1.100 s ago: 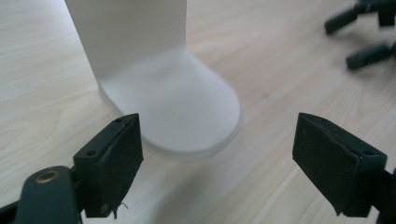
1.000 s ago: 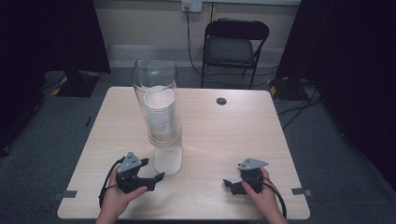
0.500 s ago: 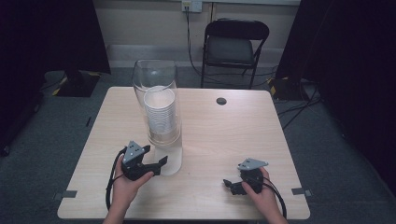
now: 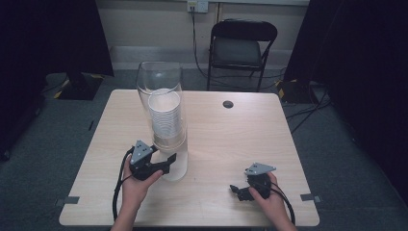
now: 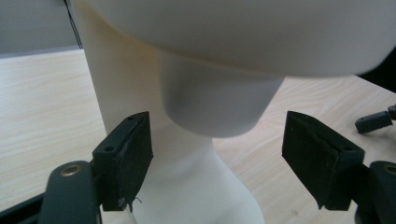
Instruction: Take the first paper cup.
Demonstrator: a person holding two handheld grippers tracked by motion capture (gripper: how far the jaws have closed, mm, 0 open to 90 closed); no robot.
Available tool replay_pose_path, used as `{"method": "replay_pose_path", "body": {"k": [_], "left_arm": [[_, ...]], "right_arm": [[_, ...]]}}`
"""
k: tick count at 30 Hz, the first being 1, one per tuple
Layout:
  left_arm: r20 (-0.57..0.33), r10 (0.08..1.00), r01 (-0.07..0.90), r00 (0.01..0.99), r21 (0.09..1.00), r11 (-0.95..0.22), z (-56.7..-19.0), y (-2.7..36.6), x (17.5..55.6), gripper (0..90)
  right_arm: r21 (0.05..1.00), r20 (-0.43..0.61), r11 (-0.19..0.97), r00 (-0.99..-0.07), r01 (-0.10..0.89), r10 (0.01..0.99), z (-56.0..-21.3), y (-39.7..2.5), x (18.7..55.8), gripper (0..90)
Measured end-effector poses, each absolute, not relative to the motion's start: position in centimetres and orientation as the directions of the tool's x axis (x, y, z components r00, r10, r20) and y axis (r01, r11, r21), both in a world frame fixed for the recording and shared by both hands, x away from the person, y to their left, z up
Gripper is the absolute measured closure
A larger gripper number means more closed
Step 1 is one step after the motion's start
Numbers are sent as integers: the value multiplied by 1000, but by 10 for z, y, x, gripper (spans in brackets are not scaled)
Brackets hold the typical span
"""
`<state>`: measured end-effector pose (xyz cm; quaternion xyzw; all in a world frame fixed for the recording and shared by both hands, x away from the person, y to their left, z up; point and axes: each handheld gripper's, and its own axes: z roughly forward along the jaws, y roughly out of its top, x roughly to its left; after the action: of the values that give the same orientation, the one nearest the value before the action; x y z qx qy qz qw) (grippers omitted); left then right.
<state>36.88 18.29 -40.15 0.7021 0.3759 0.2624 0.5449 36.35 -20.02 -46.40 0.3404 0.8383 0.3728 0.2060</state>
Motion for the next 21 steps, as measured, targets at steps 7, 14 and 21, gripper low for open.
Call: {"method": "replay_pose_path", "body": {"k": [7, 14, 21], "left_arm": [[-17, 821, 202, 571, 972, -120, -401, 178, 373, 269], [-6, 828, 171, 561, 979, -108, -396, 172, 376, 269], [7, 839, 113, 545, 990, -82, -394, 170, 377, 273]], "right_arm": [[765, -91, 493, -688, 415, 720, -464, -200, 364, 90], [765, -91, 494, -689, 414, 719, -464, -200, 365, 90], [765, -90, 494, -689, 414, 719, -464, -200, 365, 90]]}}
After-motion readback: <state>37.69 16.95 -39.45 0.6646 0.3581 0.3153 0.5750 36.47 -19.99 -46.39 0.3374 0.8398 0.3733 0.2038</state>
